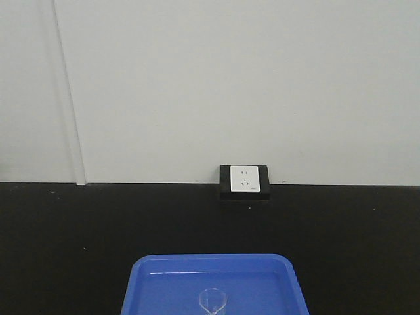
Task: Move beaker to silver tray on left bench
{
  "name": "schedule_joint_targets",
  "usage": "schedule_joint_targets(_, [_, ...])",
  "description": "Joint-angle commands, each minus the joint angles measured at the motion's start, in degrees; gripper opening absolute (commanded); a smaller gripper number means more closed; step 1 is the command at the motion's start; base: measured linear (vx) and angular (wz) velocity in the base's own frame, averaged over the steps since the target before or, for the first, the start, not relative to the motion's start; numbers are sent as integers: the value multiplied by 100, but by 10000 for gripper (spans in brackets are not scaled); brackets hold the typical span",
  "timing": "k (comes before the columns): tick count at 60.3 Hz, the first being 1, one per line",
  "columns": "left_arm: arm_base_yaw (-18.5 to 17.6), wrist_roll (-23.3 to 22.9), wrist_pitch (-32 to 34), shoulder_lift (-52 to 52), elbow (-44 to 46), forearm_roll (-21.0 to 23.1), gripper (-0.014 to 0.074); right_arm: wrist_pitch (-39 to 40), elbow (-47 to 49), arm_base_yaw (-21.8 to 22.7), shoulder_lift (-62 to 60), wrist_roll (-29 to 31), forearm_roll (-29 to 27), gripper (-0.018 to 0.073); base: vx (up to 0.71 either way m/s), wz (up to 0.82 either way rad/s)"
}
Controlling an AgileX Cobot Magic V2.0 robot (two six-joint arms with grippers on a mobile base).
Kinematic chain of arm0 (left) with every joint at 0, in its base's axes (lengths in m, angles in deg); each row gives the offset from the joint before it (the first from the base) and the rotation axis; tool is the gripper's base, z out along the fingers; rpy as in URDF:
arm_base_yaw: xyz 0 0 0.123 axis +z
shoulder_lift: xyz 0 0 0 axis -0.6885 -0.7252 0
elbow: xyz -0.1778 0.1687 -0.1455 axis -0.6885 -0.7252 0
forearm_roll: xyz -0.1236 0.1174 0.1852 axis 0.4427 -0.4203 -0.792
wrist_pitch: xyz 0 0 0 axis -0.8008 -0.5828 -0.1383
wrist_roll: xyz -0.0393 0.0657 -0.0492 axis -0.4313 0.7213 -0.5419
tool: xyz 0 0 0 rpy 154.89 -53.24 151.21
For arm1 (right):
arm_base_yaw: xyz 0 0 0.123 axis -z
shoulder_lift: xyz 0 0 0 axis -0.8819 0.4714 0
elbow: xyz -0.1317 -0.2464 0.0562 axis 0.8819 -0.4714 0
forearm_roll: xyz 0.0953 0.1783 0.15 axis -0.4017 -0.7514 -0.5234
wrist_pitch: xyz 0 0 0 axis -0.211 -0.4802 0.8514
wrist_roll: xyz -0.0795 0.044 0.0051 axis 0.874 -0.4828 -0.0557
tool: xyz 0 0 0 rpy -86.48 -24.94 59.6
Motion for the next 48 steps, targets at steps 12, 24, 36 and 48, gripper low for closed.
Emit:
schedule_joint_targets(12, [-41,-11,475,41,-114,3,1,467,-28,36,-64,34,55,-11,0,0])
schedule_joint_targets(24, [-41,-11,475,41,-114,3,1,467,-28,36,-64,34,55,-11,0,0])
schedule_joint_targets(36, [-41,-11,475,41,-114,3,1,467,-28,36,-64,54,57,-11,0,0])
schedule_joint_targets(48, [-41,-11,475,41,-114,3,1,467,-28,36,-64,54,57,-11,0,0])
